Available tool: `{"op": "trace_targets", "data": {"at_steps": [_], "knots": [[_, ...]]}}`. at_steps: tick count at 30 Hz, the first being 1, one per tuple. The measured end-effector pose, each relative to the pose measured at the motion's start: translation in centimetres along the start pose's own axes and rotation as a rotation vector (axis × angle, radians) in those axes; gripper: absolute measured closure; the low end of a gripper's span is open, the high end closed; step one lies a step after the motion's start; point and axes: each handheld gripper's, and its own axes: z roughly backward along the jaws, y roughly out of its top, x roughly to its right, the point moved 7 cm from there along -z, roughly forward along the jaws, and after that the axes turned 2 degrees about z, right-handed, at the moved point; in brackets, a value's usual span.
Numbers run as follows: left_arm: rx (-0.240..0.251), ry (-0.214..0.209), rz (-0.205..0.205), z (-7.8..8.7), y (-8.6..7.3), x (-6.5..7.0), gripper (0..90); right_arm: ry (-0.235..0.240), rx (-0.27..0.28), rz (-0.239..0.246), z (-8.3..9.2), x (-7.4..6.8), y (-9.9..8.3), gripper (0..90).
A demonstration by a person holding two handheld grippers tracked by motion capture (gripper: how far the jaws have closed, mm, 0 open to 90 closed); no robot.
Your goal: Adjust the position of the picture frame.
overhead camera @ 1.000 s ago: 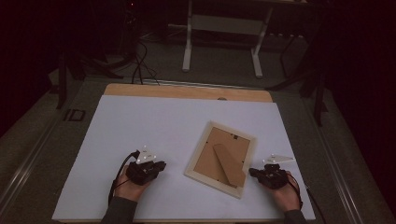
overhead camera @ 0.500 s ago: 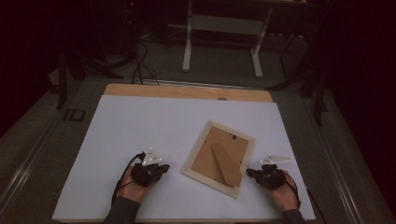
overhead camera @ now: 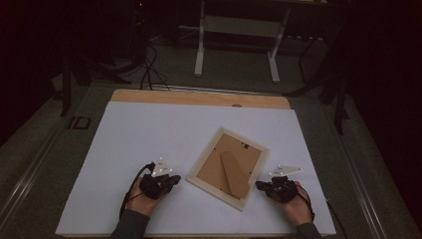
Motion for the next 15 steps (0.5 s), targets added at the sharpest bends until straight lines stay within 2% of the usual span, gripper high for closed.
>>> {"op": "trace_targets", "data": {"at_steps": [8,15], "knots": [[0.002,-0.008,-0.002,-0.24,0.04,0.18,89.5,0.008,-0.002,0.018,-0.37,-0.51,0.31,90.0],[-0.007,0.001,-0.005,-0.47,-0.02,0.06,89.2,0.016,-0.001,0.031,-0.71,-0.99,0.59,90.0]]}}
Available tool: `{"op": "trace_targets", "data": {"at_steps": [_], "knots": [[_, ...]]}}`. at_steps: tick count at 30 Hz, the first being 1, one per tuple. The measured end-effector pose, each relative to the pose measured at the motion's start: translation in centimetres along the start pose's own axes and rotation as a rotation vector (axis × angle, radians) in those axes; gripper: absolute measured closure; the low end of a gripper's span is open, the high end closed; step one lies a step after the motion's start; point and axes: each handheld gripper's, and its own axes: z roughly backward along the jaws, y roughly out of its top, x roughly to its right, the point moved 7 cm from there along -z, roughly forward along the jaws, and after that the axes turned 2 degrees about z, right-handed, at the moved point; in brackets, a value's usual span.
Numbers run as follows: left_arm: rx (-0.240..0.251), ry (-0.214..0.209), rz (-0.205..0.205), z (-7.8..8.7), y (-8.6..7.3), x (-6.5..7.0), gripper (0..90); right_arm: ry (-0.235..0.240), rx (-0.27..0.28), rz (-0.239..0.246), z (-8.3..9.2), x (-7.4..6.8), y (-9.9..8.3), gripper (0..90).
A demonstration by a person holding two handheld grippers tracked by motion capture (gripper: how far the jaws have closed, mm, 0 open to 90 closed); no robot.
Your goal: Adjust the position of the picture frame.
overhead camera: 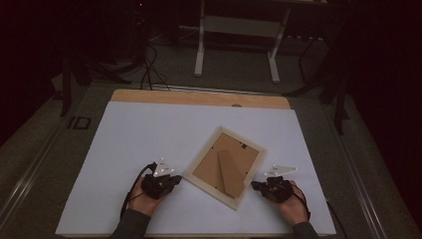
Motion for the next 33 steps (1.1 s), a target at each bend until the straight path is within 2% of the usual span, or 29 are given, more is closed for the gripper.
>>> {"op": "trace_targets", "data": {"at_steps": [13,20,29,33], "knots": [[-0.026,0.012,-0.001,-0.9,-0.1,-0.3,88.2,0.023,-0.001,0.037,-0.9,-1.5,0.7,90.0],[-0.036,0.009,0.003,-1.4,-0.2,0.0,88.1,0.036,-0.001,0.061,-1.6,-2.5,1.3,90.0],[-0.035,0.015,0.013,-1.4,-0.2,-0.1,88.0,0.066,-0.004,0.123,-3.0,-4.5,2.6,90.0],[-0.034,0.015,0.014,-1.4,-0.2,-0.2,88.0,0.066,-0.007,0.132,-2.9,-4.3,2.9,90.0]]}}
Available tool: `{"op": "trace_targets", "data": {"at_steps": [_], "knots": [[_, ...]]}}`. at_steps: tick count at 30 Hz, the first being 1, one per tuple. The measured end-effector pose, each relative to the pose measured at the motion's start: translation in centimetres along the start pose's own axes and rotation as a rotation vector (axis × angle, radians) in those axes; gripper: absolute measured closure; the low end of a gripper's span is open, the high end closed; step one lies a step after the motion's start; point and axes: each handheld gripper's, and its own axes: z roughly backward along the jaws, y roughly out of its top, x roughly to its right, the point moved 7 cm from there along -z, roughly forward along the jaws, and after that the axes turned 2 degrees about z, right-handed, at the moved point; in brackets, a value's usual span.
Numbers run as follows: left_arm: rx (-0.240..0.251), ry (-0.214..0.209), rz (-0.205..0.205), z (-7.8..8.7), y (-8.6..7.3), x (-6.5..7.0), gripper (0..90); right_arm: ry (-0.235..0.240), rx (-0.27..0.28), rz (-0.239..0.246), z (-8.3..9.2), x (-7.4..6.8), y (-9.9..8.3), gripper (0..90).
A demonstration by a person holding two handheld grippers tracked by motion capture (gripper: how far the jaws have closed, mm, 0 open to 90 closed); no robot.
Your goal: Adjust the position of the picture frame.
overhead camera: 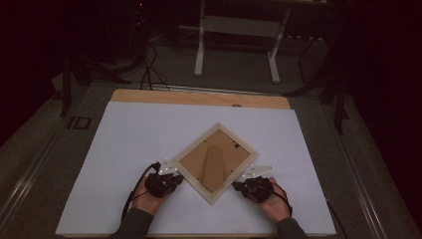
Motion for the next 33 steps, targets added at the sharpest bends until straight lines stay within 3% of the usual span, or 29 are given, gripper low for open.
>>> {"op": "trace_targets", "data": {"at_steps": [6,13,18,22,25,33], "knots": [[-0.002,0.007,0.009,0.0,0.1,0.0,88.3,-0.081,0.065,-0.056,1.5,3.1,1.3,90.0],[0.005,0.005,0.024,-0.2,0.2,-0.2,88.4,-0.240,0.132,-0.217,1.7,8.9,3.0,90.0],[0.009,0.006,0.027,-0.3,0.3,-0.2,88.4,-0.319,0.147,-0.294,1.5,11.8,3.4,90.0],[0.009,0.009,0.024,-0.3,0.3,-0.2,88.6,-0.337,0.134,-0.324,1.5,13.2,3.6,90.0],[0.005,0.020,0.012,-0.3,0.3,-0.1,89.2,-0.344,0.092,-0.325,0.8,13.8,3.5,90.0],[0.011,0.012,0.045,-0.4,0.4,-0.2,89.4,-0.339,0.067,-0.365,-0.1,14.6,2.7,90.0]]}}
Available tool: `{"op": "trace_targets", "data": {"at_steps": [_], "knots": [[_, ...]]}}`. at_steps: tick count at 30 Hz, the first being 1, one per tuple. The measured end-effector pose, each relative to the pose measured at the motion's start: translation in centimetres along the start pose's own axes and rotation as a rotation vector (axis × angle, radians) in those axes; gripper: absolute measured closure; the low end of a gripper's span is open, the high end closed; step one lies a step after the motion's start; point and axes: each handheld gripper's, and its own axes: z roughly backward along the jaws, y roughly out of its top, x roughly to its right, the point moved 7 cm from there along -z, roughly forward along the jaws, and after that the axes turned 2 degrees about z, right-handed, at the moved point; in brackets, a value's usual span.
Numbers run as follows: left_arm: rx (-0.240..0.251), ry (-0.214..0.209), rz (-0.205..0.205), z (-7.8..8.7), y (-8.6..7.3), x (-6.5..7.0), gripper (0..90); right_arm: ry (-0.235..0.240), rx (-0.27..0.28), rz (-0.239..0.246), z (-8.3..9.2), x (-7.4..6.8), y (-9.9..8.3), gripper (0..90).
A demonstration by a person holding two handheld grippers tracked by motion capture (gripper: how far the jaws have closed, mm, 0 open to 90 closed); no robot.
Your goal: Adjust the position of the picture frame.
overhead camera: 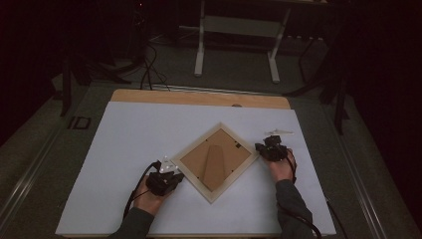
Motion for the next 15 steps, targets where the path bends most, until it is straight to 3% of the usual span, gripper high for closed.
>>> {"op": "trace_targets", "data": {"at_steps": [15], "knots": [[-0.005,0.008,0.032,-0.07,0.09,0.06,89.5,-0.015,-0.045,0.000,-0.21,0.56,-1.03,90.0]]}}
